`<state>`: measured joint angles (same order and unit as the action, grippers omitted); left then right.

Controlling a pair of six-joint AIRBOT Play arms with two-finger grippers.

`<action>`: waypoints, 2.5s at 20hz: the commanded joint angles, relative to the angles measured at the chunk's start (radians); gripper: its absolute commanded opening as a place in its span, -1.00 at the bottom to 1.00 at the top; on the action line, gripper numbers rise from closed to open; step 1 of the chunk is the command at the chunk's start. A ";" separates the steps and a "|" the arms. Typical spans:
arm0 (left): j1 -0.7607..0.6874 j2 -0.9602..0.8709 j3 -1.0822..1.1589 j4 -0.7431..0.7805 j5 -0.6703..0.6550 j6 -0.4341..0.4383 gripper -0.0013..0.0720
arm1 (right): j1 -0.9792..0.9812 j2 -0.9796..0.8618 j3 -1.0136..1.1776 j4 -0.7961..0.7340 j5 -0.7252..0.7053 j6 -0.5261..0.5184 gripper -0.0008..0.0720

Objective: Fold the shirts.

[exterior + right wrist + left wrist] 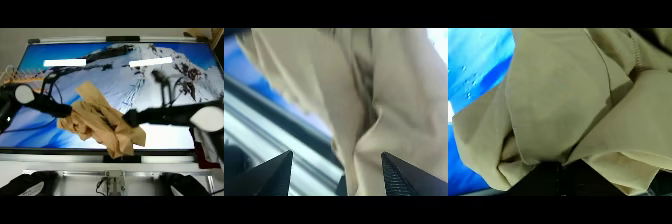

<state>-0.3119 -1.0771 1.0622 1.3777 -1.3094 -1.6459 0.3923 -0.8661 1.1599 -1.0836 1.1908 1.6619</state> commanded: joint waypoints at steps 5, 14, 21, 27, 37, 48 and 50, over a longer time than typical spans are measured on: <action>-0.154 0.266 -0.381 0.037 0.150 -0.230 -0.81 | -0.166 -0.535 0.433 0.115 0.051 -0.217 0.81; -0.187 0.267 -0.386 0.037 0.211 -0.263 -0.81 | 0.053 -0.993 0.441 0.153 0.182 -0.289 0.84; -0.187 0.267 -0.386 0.036 0.237 -0.264 -0.81 | 0.093 -1.046 0.441 0.114 0.156 -0.277 0.83; -0.171 0.267 -0.337 0.048 0.260 -0.211 -0.81 | 0.085 -0.966 0.448 0.116 0.015 -0.333 -0.75; 0.122 0.267 0.544 -0.137 0.655 -0.092 -0.81 | -0.048 -0.489 0.856 0.116 -0.558 -0.455 -0.75; -0.005 0.245 -0.018 -0.127 0.147 -0.059 -0.82 | 0.106 -0.172 0.104 -0.389 0.066 0.008 -0.75; -0.097 0.254 -0.303 -0.111 0.264 -0.154 -0.82 | 0.169 -0.076 -0.248 -0.387 -0.047 0.185 -0.76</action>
<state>-0.3187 -0.8310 1.0904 1.2549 -1.0912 -1.7241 0.4839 -1.0550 1.3113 -1.4010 1.2152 1.6222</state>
